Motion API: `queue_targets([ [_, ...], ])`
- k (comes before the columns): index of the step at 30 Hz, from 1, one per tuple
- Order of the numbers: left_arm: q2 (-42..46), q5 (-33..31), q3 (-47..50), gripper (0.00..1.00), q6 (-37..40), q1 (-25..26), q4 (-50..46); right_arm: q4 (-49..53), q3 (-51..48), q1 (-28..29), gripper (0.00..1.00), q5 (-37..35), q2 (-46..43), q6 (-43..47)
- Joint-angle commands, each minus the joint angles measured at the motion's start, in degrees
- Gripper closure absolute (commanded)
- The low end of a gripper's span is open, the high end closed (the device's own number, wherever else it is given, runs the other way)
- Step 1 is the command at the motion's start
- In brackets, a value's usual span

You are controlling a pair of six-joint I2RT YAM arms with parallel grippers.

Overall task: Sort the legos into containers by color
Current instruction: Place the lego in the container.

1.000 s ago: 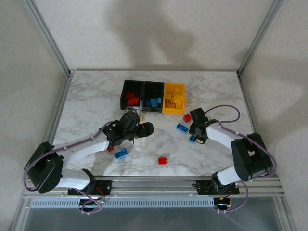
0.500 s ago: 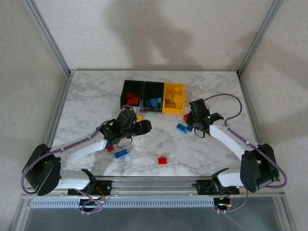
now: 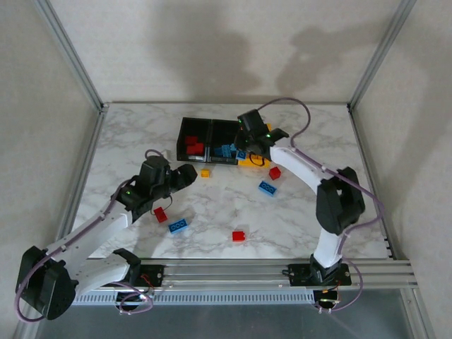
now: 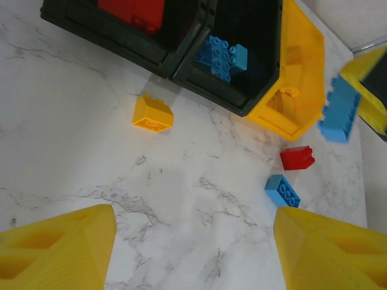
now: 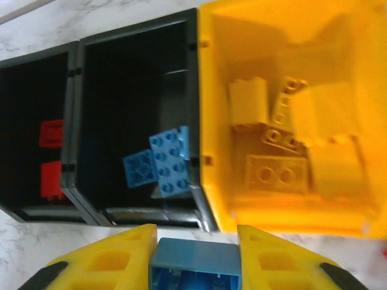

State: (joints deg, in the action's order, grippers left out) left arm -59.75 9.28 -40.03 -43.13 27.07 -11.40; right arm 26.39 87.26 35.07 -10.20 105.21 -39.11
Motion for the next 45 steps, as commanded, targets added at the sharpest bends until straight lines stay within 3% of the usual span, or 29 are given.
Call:
queue_targets([
  [1, 2.0, 1.1, 1.1, 0.3, -0.1, -0.7, -2.9, 0.8, 6.8, 0.6, 0.79, 1.8, 5.2, 1.8],
  [16, 3.6, 1.1, 2.6, 0.3, -0.4, -1.4, -4.2, 3.2, 31.9, 0.5, 0.78, 5.1, 27.3, 4.4],
  [25, 4.4, 0.3, 2.8, 0.3, 0.0, -1.6, -5.4, 3.1, 37.0, 0.5, 0.77, 4.6, 34.0, 5.2],
  [30, 3.9, 0.5, 2.8, 0.3, 0.0, -1.7, -5.2, 2.9, 37.5, 0.6, 0.72, 4.1, 35.0, 5.1],
  [34, 4.0, 0.6, 2.9, 0.3, -0.2, -1.7, -5.1, 3.4, 38.3, 0.5, 0.56, 3.3, 34.9, 5.1],
  [45, 5.2, 0.5, 3.0, 0.3, -0.8, -1.7, -5.7, 2.8, 34.3, 2.0, 0.51, 2.4, 27.1, 7.6],
])
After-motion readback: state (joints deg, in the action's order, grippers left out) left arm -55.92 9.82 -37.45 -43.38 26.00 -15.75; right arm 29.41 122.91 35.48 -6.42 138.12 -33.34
